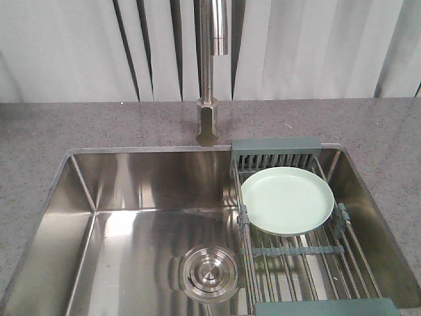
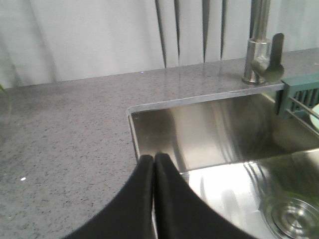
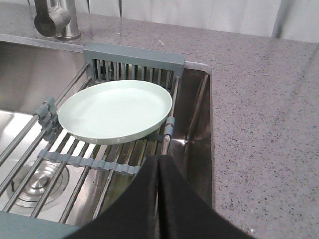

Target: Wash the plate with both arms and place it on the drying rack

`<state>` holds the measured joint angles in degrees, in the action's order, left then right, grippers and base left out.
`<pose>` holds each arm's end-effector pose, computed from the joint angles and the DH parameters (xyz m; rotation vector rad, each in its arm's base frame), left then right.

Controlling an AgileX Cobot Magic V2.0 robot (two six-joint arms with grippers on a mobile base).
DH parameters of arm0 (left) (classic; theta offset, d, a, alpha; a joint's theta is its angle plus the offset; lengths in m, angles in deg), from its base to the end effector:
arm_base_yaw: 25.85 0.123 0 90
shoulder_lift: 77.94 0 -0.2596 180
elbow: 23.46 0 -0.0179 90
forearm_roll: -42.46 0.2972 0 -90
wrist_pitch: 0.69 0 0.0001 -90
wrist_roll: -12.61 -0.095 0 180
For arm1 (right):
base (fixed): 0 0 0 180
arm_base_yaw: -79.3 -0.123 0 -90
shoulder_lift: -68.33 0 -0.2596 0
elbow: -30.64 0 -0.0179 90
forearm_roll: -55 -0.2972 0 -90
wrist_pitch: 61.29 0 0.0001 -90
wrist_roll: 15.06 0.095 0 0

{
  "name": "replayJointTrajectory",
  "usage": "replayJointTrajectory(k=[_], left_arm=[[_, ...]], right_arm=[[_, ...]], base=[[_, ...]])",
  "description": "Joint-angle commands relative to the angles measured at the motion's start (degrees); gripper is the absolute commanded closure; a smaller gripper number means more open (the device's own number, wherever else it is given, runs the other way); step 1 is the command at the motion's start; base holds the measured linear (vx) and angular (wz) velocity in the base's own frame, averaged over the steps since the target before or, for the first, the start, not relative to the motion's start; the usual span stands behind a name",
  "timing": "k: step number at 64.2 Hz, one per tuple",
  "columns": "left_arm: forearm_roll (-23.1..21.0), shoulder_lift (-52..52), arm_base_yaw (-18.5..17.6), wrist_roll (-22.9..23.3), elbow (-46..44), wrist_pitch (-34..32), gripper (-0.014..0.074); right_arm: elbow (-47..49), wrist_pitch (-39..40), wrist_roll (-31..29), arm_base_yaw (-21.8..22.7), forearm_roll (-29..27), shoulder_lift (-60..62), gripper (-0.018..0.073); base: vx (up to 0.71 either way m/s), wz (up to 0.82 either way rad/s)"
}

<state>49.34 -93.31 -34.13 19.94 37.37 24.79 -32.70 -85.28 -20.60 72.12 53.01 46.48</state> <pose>0.1264 -0.0134 0.2610 0.0735 1.7706 -0.0730 0.1421 0.0193 0.2311 -0.1905 1.8961 0.0543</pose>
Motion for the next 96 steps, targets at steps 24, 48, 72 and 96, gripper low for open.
replayJointTrajectory(k=[24, 48, 72, 96], left_arm=[[-3.15, -0.69, 6.69, 0.53, 6.24, -12.12, 0.0602], [-3.32, 5.72, 6.69, 1.09, 18.54, -25.49, 0.0602], [-3.32, 8.39, 3.98, 1.15, 18.46, -24.55, 0.0602], [-3.32, 8.37, 3.85, 1.1, 18.28, -24.43, 0.0602]], right_arm=[[1.41, 3.69, -0.15, 0.24, 0.1, -0.54, 0.0569], [1.41, 3.69, -0.15, 0.24, 0.1, -0.54, 0.0569], [1.41, 3.69, -0.15, 0.24, 0.1, -0.54, 0.0569], [1.41, 3.69, -0.15, 0.24, 0.1, -0.54, 0.0569]], base=[[0.0, 0.0], [0.0, 0.0], [0.0, 0.0], [0.0, 0.0]])
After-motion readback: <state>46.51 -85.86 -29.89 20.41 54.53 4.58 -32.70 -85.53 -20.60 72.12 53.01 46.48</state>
